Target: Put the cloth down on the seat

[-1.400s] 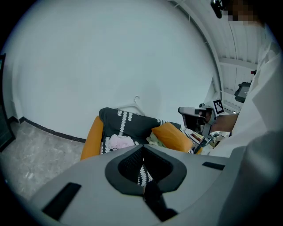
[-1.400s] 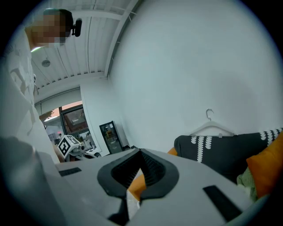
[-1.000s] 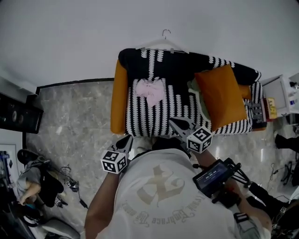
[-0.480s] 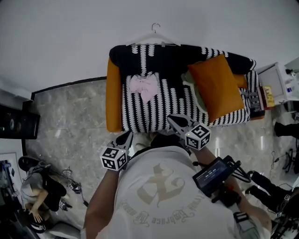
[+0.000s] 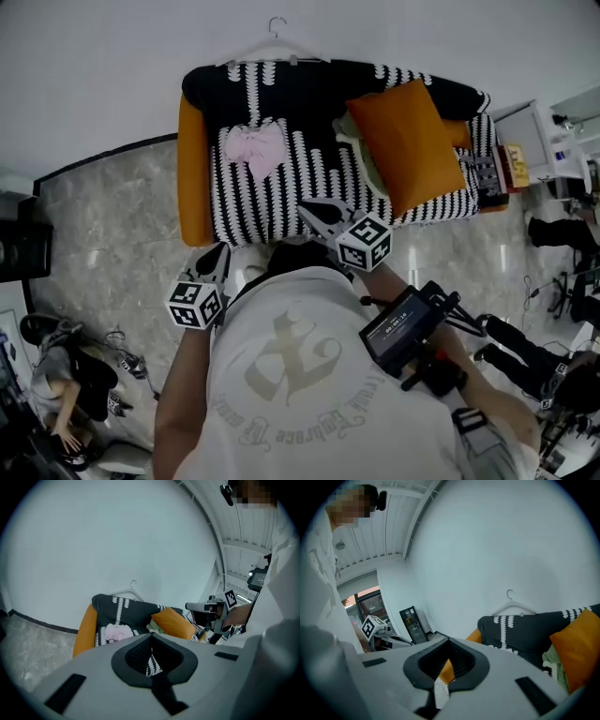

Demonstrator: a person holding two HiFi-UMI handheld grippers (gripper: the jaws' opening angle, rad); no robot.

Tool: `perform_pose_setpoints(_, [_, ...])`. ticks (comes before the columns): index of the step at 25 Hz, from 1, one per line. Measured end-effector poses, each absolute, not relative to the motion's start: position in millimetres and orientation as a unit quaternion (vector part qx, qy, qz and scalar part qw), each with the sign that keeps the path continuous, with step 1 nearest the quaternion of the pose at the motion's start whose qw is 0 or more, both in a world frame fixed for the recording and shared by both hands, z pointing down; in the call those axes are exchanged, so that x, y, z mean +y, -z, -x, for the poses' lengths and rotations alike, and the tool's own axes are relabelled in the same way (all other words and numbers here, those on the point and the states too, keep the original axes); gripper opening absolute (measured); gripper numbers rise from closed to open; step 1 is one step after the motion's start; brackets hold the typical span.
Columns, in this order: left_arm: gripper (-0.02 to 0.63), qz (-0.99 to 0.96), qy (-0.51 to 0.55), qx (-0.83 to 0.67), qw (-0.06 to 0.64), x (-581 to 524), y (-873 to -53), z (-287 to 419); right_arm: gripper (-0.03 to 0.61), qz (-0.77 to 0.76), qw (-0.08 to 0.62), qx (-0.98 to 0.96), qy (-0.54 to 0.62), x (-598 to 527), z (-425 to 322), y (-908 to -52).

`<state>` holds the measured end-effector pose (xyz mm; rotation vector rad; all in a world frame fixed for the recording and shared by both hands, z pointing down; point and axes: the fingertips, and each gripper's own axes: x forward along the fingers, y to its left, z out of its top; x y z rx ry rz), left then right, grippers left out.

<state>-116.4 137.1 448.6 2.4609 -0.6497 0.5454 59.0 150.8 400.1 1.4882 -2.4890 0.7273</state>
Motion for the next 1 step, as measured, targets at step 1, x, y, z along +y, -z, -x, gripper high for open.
perform_pose_setpoints(1, [0.012,-0.911,-0.202,-0.241,0.267,138.3,-449.7,115.2,0.015,-0.496,0.076,-0.831,-0.242,150.6,-60.4,-400.3])
